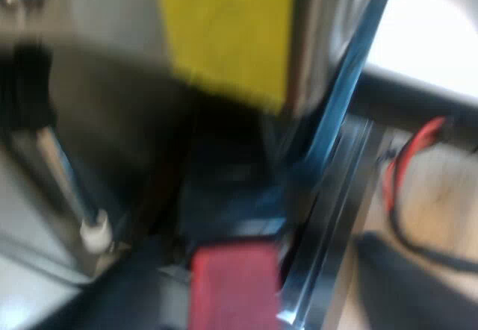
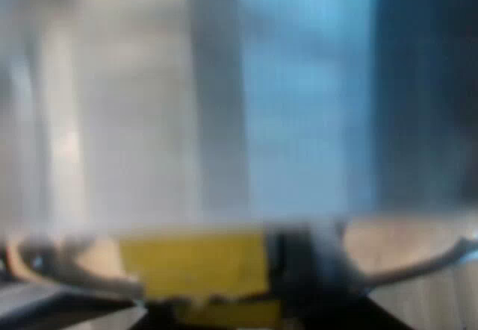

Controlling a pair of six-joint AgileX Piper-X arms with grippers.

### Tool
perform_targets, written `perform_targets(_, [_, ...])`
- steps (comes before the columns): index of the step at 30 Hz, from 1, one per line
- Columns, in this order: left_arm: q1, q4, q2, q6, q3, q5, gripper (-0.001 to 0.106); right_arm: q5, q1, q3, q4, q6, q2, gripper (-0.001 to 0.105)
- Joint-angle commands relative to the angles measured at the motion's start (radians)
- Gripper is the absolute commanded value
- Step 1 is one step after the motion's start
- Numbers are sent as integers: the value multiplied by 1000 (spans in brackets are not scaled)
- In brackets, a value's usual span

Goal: Put the handle in the coffee machine

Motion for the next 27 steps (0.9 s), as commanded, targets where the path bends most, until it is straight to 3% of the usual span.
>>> perform_targets(1, [0, 14, -25, 4, -14, 40, 68, -47, -5, -49, -122, -30, -63, 15])
perform_targets(7, [10, 20, -77, 4, -14, 28, 66, -47, -5, -49, -117, -30, -76, 15])
perform_targets(13, [84, 44, -132, -2, -28, 29, 64, -47, -5, -49, -117, -30, -75, 15])
perform_targets(16, [112, 119, -142, -4, -72, 18, 43, -47, -5, -49, -117, -30, -75, 15])
perform_targets(18, [116, 193, -142, -4, -127, -16, 3, -47, -5, -49, -117, -30, -75, 15])
perform_targets(22, [113, 177, -139, -52, -178, -94, 1, -47, -5, -49, -117, -28, -75, 15])
perform_targets(24, [110, 151, -124, -110, -202, -185, 1, -47, -5, -49, -117, -28, -75, 15])
perform_targets(27, [105, 161, -82, -122, -238, -241, 1, -47, -5, -49, -110, -28, -75, 15])
